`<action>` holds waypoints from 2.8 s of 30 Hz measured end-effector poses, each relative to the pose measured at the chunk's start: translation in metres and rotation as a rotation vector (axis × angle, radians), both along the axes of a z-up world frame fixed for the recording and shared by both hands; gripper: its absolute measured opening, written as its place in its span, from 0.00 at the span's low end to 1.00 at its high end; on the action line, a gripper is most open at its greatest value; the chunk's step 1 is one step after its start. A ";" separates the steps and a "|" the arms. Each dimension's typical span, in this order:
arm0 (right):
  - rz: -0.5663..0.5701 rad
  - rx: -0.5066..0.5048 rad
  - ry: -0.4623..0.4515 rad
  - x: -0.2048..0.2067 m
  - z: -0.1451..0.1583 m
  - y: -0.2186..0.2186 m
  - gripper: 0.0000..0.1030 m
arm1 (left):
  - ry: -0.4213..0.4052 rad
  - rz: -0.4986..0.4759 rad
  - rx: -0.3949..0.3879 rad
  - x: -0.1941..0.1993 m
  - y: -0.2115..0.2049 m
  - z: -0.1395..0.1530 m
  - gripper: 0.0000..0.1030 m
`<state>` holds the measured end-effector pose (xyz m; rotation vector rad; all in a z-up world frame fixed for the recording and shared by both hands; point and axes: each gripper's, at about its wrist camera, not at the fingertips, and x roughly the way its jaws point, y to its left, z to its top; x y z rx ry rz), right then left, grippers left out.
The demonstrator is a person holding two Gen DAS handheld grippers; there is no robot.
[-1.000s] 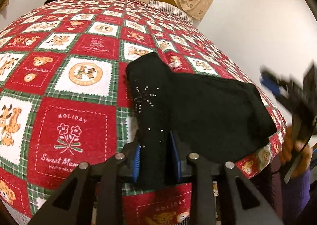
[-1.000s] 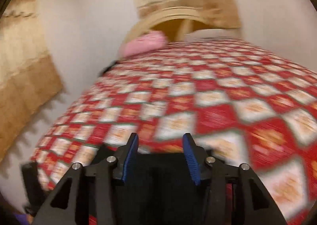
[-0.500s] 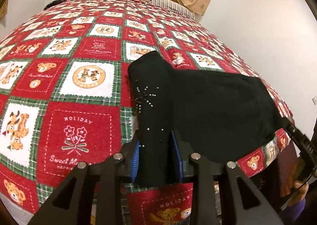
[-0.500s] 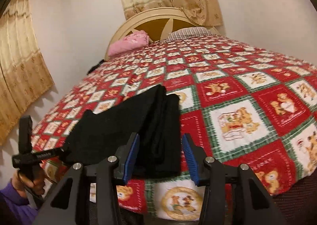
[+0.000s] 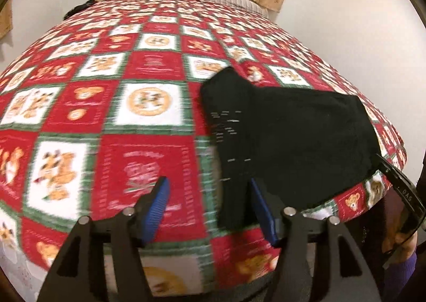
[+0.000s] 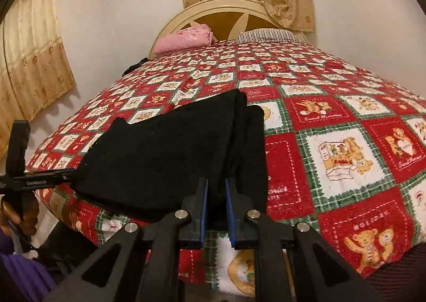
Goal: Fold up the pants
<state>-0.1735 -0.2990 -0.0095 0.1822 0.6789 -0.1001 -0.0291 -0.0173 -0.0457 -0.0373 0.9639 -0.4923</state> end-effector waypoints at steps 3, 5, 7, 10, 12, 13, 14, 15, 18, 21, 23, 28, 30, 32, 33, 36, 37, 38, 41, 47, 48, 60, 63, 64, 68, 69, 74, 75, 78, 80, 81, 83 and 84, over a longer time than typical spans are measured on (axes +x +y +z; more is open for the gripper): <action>-0.002 -0.030 0.030 -0.006 0.005 -0.001 0.11 | -0.027 0.029 -0.021 0.005 0.013 0.008 0.63; -0.011 -0.036 0.053 -0.008 -0.001 -0.004 0.11 | -0.072 0.030 -0.006 0.010 0.010 0.016 0.63; -0.027 0.008 0.051 -0.010 -0.010 -0.010 0.11 | -0.112 0.016 0.001 0.017 0.001 0.025 0.63; -0.045 0.084 0.034 -0.012 -0.015 -0.019 0.11 | -0.185 -0.036 0.006 0.026 -0.023 0.039 0.63; -0.031 0.104 0.038 -0.012 -0.012 -0.023 0.13 | -0.206 -0.056 0.030 0.032 -0.040 0.042 0.63; -0.024 0.106 0.038 -0.012 -0.008 -0.023 0.14 | -0.206 -0.064 0.035 0.036 -0.047 0.043 0.63; -0.027 0.099 0.029 -0.014 0.000 -0.024 0.16 | -0.207 -0.073 0.033 0.037 -0.051 0.044 0.63; -0.049 0.079 0.004 -0.017 0.010 -0.024 0.18 | -0.213 -0.087 0.027 0.038 -0.055 0.046 0.63; -0.055 -0.013 -0.133 -0.017 0.042 -0.018 0.18 | -0.243 -0.107 0.043 0.042 -0.068 0.052 0.63; 0.007 -0.033 -0.105 0.028 0.048 -0.013 0.18 | -0.243 -0.098 0.056 0.052 -0.080 0.048 0.63; 0.037 -0.008 -0.064 0.062 0.037 -0.017 0.18 | -0.213 -0.068 0.079 0.063 -0.084 0.040 0.63; 0.012 0.030 0.036 0.104 0.000 -0.042 0.15 | -0.103 -0.004 0.125 0.083 -0.077 0.011 0.63; -0.027 0.109 0.045 0.106 -0.008 -0.052 0.14 | -0.074 -0.002 0.110 0.085 -0.073 0.001 0.68; -0.057 0.173 0.043 0.107 -0.013 -0.061 0.13 | -0.080 0.021 0.099 0.084 -0.069 -0.001 0.75; -0.064 0.190 0.038 0.107 -0.014 -0.063 0.13 | -0.082 0.023 0.103 0.084 -0.070 -0.001 0.76; -0.055 0.172 -0.006 0.103 -0.005 -0.056 0.14 | -0.094 0.021 0.117 0.083 -0.070 0.002 0.76; -0.043 0.165 -0.027 0.098 0.001 -0.051 0.16 | -0.097 0.022 0.120 0.082 -0.070 0.003 0.76; -0.039 0.166 -0.047 0.090 0.008 -0.046 0.18 | -0.101 0.025 0.123 0.080 -0.069 0.005 0.76; -0.074 0.166 -0.104 0.063 0.025 -0.035 0.59 | -0.104 0.027 0.124 0.078 -0.069 0.007 0.76; -0.189 0.133 -0.182 0.011 0.030 -0.029 0.82 | -0.142 0.027 0.151 0.063 -0.068 0.012 0.78; -0.192 0.142 -0.173 0.010 0.025 -0.031 0.82 | -0.145 0.032 0.149 0.058 -0.066 0.012 0.80; -0.176 0.105 -0.060 0.022 -0.015 -0.019 0.82 | -0.136 0.056 0.148 0.040 -0.060 0.004 0.91; -0.180 0.092 -0.054 0.020 -0.016 -0.017 0.82 | -0.110 0.065 0.123 0.039 -0.058 0.002 0.91; -0.181 0.095 -0.055 0.019 -0.016 -0.016 0.82 | -0.101 0.062 0.112 0.038 -0.057 0.002 0.91; -0.180 0.112 -0.065 0.012 -0.018 -0.017 0.83 | -0.072 0.042 0.042 0.032 -0.050 0.004 0.91; -0.176 0.124 -0.070 0.010 -0.018 -0.016 0.83 | -0.059 0.044 0.021 0.031 -0.048 0.003 0.91; -0.129 0.198 -0.051 0.004 -0.018 -0.009 0.83 | 0.021 0.040 -0.071 0.028 -0.048 -0.005 0.91; -0.115 0.194 -0.037 0.005 -0.017 -0.006 0.83 | 0.014 0.025 -0.064 0.026 -0.051 -0.004 0.91; -0.100 0.206 -0.033 0.005 -0.017 -0.003 0.83 | 0.020 0.000 -0.057 0.024 -0.056 -0.004 0.91; -0.124 0.237 -0.048 0.002 -0.016 -0.009 0.83 | 0.014 -0.003 -0.052 0.022 -0.057 -0.005 0.91; -0.169 0.251 -0.074 -0.004 -0.012 -0.014 0.83 | 0.013 -0.006 -0.051 0.023 -0.056 -0.005 0.92; -0.200 0.251 -0.118 -0.011 -0.004 -0.022 0.83 | 0.012 -0.003 -0.058 0.023 -0.055 -0.006 0.93; -0.202 0.244 -0.116 -0.010 -0.003 -0.024 0.83 | 0.011 0.000 -0.061 0.023 -0.056 -0.006 0.94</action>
